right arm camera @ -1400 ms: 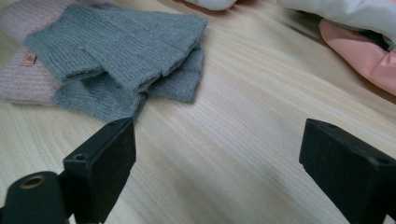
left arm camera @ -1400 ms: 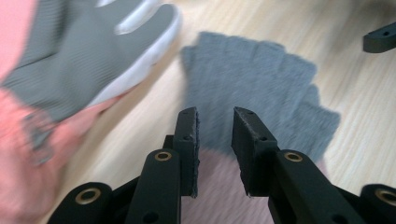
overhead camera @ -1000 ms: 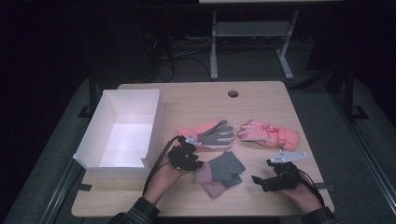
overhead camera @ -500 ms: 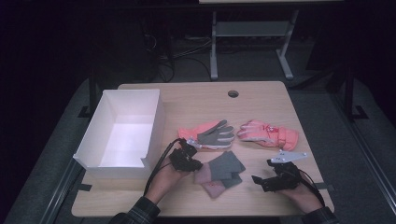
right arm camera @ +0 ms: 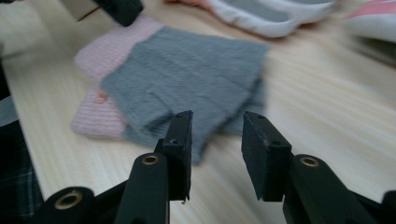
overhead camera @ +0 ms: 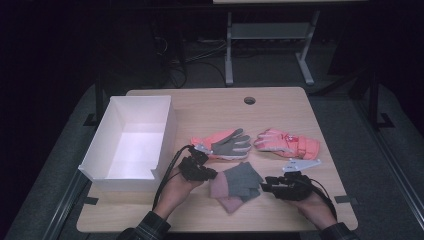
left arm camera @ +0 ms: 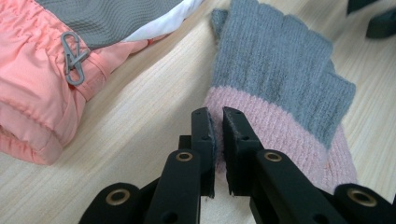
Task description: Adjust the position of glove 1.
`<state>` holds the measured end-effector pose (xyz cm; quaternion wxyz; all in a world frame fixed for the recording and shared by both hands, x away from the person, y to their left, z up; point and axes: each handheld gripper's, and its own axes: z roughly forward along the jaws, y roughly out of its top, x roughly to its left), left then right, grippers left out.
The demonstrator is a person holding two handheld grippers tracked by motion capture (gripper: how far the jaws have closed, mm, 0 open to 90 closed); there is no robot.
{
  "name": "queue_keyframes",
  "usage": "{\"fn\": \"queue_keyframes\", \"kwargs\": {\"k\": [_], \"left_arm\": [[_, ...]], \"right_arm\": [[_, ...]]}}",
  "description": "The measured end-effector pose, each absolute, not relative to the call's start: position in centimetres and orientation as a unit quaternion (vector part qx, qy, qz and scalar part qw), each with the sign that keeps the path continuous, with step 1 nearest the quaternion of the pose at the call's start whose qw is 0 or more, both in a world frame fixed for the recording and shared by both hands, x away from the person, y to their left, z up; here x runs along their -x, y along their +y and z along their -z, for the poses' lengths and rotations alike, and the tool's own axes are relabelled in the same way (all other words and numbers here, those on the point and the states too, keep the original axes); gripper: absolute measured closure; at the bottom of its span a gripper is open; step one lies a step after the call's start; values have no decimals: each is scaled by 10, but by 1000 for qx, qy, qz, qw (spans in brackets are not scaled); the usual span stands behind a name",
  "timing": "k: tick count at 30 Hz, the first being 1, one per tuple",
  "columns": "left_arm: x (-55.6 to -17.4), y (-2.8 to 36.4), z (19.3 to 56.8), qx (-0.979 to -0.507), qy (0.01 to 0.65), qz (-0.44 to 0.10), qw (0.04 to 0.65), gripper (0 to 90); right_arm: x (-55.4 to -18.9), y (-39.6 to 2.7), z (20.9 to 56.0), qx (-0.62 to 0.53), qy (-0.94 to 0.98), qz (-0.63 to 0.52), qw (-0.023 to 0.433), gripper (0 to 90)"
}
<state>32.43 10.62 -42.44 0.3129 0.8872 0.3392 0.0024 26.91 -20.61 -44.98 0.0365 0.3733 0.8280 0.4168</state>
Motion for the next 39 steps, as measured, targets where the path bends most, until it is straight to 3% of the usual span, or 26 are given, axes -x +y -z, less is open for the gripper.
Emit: {"fn": "queue_keyframes", "kwargs": {"k": [8,21,39], "left_arm": [[-324,106,427,-889,338,-1,309,834],[-324,106,426,-882,345,5,320,835],[-306,105,415,-874,333,69,348,834]], "right_arm": [[-269,-192,460,-370,850,-374,32,622],[-274,-189,463,-369,859,-354,16,871],[-288,-205,445,-389,836,-384,41,889]]}}
